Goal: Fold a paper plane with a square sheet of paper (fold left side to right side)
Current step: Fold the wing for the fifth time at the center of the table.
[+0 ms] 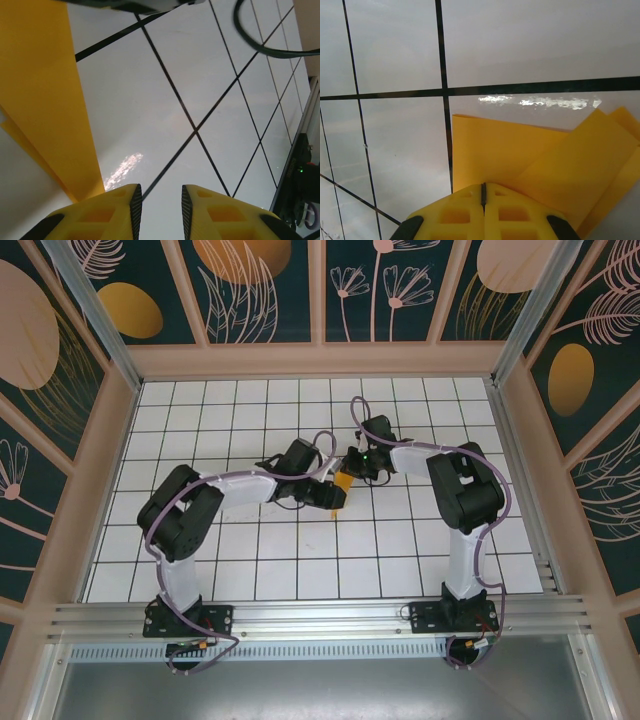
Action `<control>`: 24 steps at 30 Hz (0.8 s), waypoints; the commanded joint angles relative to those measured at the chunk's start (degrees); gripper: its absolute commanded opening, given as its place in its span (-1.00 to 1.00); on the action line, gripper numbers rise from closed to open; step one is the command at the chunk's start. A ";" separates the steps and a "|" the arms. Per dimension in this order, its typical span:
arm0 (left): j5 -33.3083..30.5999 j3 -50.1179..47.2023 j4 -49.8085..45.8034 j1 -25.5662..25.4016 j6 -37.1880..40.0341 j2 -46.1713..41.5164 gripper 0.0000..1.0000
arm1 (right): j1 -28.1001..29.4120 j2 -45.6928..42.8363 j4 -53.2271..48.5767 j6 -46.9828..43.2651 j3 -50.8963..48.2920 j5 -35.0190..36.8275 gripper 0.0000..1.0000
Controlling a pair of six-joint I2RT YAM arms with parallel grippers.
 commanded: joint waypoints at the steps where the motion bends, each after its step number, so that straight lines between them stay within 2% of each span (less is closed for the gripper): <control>1: 0.90 1.23 0.76 -0.19 -0.43 2.69 -0.38 | -0.31 0.54 -0.02 0.96 -0.53 1.09 -0.97; 7: -1.98 0.00 -0.24 -0.90 -0.29 4.91 -0.38 | -0.42 -1.07 -0.09 1.68 0.71 -0.29 -0.97; 13: -3.82 -1.52 -1.42 -1.30 0.32 6.12 -0.37 | -2.52 -7.38 -2.83 0.66 0.79 0.11 -0.93; 17: -4.21 -2.29 -1.16 -1.47 0.22 5.96 -0.38 | -2.81 -12.88 -3.53 0.73 -3.78 0.53 -0.98; 24: -4.49 -2.23 -2.02 -1.60 0.66 5.92 -0.38 | 0.81 -15.71 5.19 7.39 -13.56 -4.04 -1.00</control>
